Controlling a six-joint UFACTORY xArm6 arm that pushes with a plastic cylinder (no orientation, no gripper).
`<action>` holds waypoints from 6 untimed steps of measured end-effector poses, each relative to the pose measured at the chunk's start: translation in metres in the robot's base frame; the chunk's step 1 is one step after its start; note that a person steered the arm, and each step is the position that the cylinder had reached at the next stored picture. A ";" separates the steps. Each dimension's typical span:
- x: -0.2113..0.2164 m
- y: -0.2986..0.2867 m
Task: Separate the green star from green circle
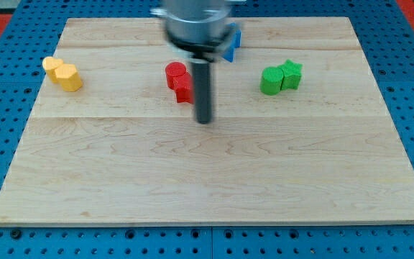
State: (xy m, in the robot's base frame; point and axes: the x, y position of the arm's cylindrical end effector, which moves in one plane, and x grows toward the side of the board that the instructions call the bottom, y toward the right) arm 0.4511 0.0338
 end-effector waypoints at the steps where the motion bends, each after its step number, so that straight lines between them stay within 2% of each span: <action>1: -0.035 0.075; 2: -0.061 0.116; 3: -0.106 0.117; 4: -0.123 0.135; 5: -0.139 0.178; 6: -0.182 0.160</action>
